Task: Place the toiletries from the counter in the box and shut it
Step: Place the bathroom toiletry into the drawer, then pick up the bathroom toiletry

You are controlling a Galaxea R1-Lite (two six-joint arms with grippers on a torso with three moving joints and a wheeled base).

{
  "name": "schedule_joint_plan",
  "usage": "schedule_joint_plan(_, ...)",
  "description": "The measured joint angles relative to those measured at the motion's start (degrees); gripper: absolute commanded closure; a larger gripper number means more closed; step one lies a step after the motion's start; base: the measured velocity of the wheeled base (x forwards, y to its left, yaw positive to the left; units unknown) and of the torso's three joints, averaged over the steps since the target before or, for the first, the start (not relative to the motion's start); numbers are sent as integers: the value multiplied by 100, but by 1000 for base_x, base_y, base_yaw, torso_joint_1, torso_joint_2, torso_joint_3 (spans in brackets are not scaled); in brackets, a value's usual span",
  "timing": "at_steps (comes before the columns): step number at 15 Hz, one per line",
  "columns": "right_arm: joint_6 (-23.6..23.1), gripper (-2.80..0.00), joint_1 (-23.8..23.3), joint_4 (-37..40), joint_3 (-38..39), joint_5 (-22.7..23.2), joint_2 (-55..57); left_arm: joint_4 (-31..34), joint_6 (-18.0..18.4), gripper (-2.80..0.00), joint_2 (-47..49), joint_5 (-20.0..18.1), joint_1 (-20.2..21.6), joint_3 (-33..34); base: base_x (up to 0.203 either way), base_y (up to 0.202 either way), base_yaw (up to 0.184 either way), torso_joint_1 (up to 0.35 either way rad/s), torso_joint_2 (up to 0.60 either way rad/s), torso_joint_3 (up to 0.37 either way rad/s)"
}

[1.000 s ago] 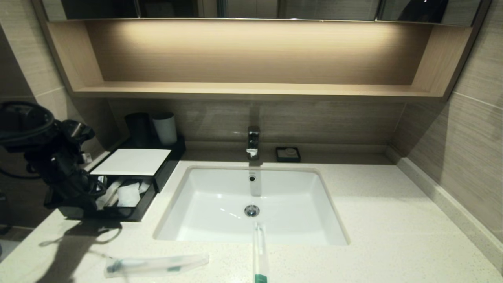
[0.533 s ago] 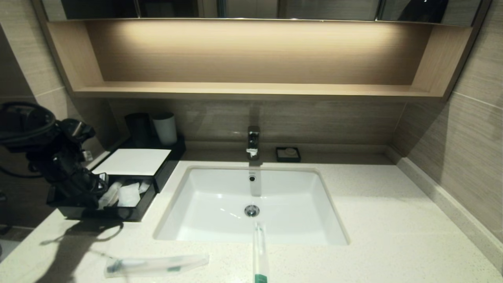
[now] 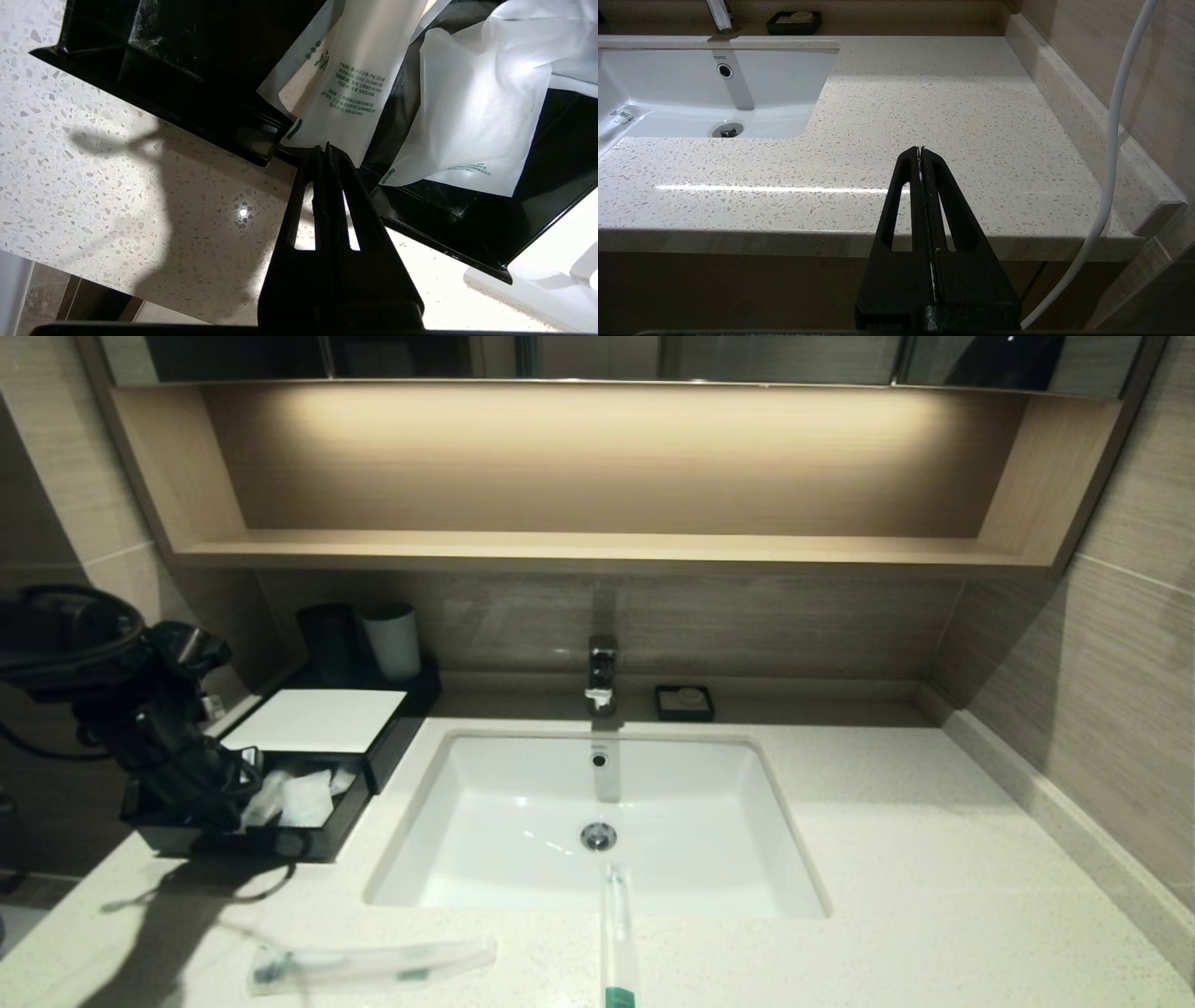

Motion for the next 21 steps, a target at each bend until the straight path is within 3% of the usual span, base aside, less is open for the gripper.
schedule_joint_plan(10,-2,0,0,0,0,1,0,-108,-55,0,-485,-74,-49,127,0,0,0,0,0,0)
schedule_joint_plan(17,3,0,0,2,0,0,0,-113,-51,0,-1678,-139,-759,995,0,0,0,0,0,0)
schedule_joint_plan(18,2,0,0,2,0,2,0,-110,-50,0,-1855,-197,-861,1151,0,0,0,0,0,0)
schedule_joint_plan(21,0,0,0,2,0,2,0,-46,-63,0,-2319,-844,-1021,1426,0,0,0,0,0,0)
